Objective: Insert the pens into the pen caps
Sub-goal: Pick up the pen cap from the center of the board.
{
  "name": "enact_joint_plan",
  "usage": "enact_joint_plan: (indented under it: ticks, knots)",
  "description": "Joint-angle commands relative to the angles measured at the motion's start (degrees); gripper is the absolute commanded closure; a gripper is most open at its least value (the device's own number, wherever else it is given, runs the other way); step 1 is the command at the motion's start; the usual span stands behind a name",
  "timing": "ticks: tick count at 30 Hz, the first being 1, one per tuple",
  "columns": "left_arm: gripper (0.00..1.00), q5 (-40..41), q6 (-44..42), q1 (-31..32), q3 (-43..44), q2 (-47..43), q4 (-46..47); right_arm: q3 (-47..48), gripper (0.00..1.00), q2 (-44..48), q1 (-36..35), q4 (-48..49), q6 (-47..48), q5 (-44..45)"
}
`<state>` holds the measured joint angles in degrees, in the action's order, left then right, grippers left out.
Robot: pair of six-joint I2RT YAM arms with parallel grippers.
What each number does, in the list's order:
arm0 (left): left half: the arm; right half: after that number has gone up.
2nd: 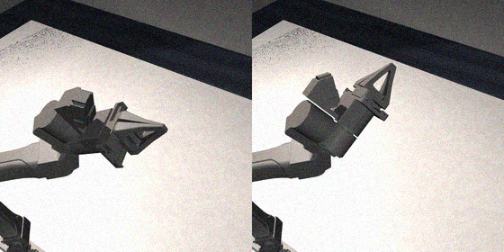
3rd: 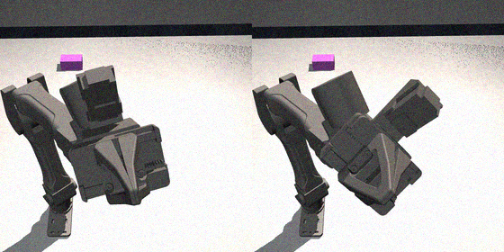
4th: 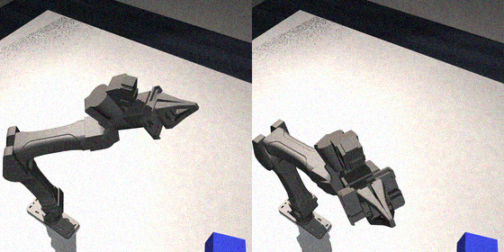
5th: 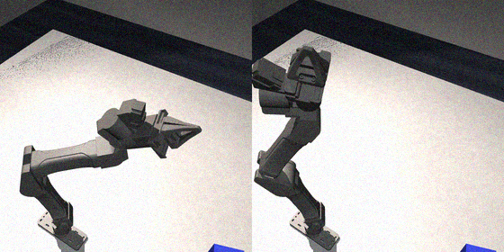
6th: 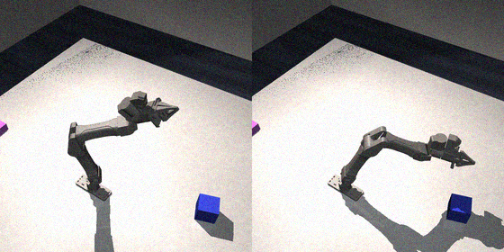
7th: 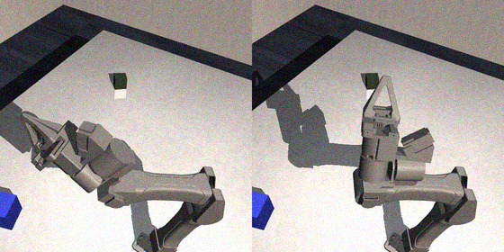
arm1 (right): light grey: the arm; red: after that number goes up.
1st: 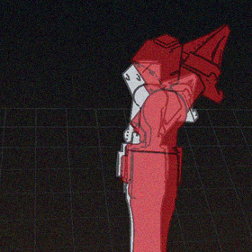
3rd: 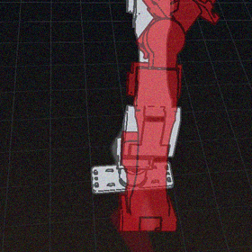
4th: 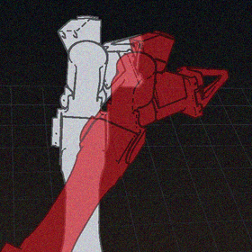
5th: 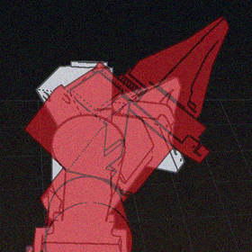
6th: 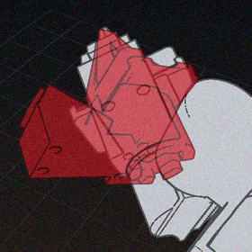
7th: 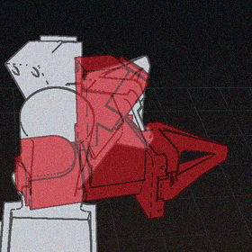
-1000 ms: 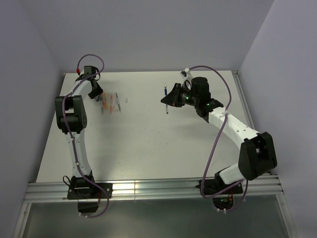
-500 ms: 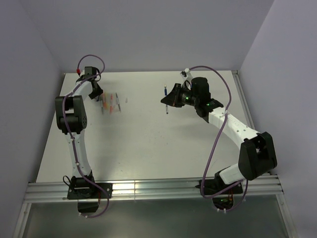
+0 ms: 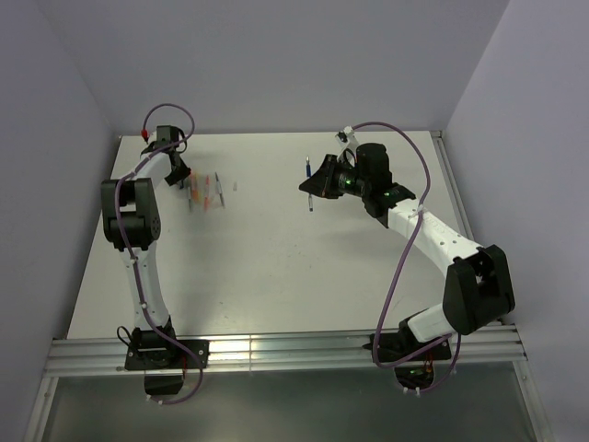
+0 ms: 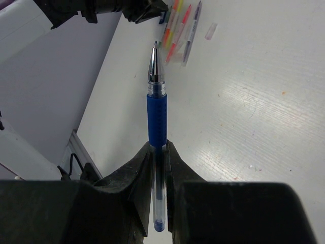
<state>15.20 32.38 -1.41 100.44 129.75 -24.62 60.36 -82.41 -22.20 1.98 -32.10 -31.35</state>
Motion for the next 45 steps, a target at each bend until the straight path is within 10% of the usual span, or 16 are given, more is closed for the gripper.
enact_joint_plan:
  ticks: [1,30,45]
  knots:
    - [0.63,-0.08,0.49,0.36,-2.44,-1.78,-3.68,-0.5,1.0,1.55,0.4,2.33,0.1,-0.73]
    - [0.67,2.38,0.14,0.79,-0.86,0.06,-7.72,-0.59,1.0,1.11,0.75,2.33,0.02,-0.99]
    - [1.0,2.03,2.86,0.79,-3.76,-4.94,-8.78,-0.33,1.0,0.41,0.75,2.77,-0.16,-1.78]
